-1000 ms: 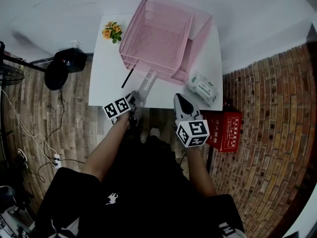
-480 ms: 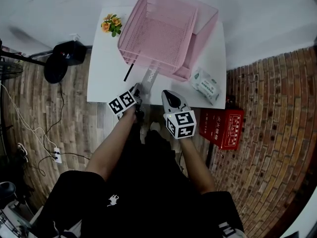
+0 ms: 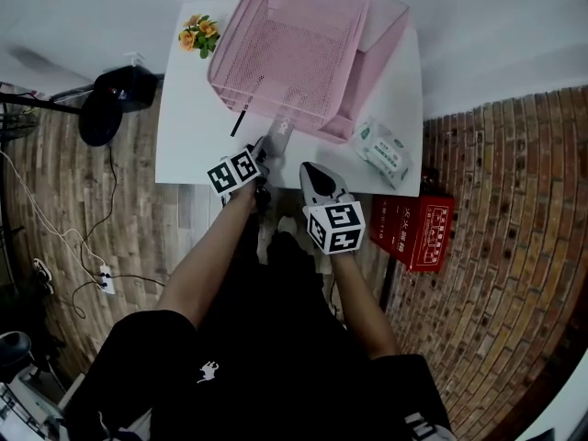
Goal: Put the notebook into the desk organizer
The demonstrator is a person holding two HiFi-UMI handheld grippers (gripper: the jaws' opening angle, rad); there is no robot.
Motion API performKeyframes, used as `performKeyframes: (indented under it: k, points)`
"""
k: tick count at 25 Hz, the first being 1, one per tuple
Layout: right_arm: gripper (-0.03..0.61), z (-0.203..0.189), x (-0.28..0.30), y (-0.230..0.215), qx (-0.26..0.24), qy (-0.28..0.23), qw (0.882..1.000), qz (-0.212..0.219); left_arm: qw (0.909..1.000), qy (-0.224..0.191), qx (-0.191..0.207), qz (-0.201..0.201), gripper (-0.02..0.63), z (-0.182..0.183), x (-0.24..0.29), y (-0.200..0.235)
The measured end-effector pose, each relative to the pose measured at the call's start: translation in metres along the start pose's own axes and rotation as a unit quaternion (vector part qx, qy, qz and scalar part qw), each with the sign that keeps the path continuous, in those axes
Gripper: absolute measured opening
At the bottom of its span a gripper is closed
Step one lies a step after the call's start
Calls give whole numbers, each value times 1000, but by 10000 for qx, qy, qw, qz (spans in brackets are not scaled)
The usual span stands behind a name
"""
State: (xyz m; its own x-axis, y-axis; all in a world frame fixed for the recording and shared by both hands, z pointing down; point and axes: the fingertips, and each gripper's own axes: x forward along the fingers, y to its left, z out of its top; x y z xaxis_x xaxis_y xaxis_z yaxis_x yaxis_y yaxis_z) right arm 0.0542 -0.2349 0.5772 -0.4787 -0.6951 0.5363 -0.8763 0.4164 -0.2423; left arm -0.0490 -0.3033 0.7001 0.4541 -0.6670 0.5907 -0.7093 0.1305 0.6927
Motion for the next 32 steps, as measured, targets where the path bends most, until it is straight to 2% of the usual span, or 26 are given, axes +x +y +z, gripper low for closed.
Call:
performKeyframes:
  k: [4,6,9,11,14,16,20,22,25,28,30,32]
  points:
    - [3,-2,-3,-6,21,6,10000,-28,9996,159,173,-137,193,-4,4,-7]
    - [3,-2,-5,-8,44,-8,10000,-49,9984,326,396,-234,234,-9,5,-12]
    - [2,-1,-6,-11,47,-24,10000,-52,9920,695,997,-339,294,-18,6,-20]
    - [3,-1,-7,-12,32,-31,10000,-42,9830,1002,1501,-346,319,-25,6,-23]
    - [2,-2,-9,-12,14,-41,10000,-37,9613,1461,2326,-219,322,-34,5,-22]
    - [3,-1,-9,-13,6,-55,10000,-36,9410,1738,2903,-26,321,-40,3,-17]
    - [3,0,-12,-12,-5,-84,10000,-23,8922,2087,3984,407,314,-48,-2,-2]
    - [3,0,-13,-13,0,-92,10000,-29,8785,2145,4235,538,301,-51,-5,5]
    - [3,-1,-14,-14,8,-87,10000,-44,8699,2006,4445,744,281,-46,-11,11]
    - [2,-3,-14,-14,7,-68,10000,-40,8716,1633,4530,917,278,-33,-13,14]
    - [3,-3,-13,-14,10,-58,10000,-38,8736,1543,4512,967,279,-29,-12,14]
    - [3,-3,-12,-13,14,-50,10000,-38,8714,1509,4552,1029,278,-27,-10,15]
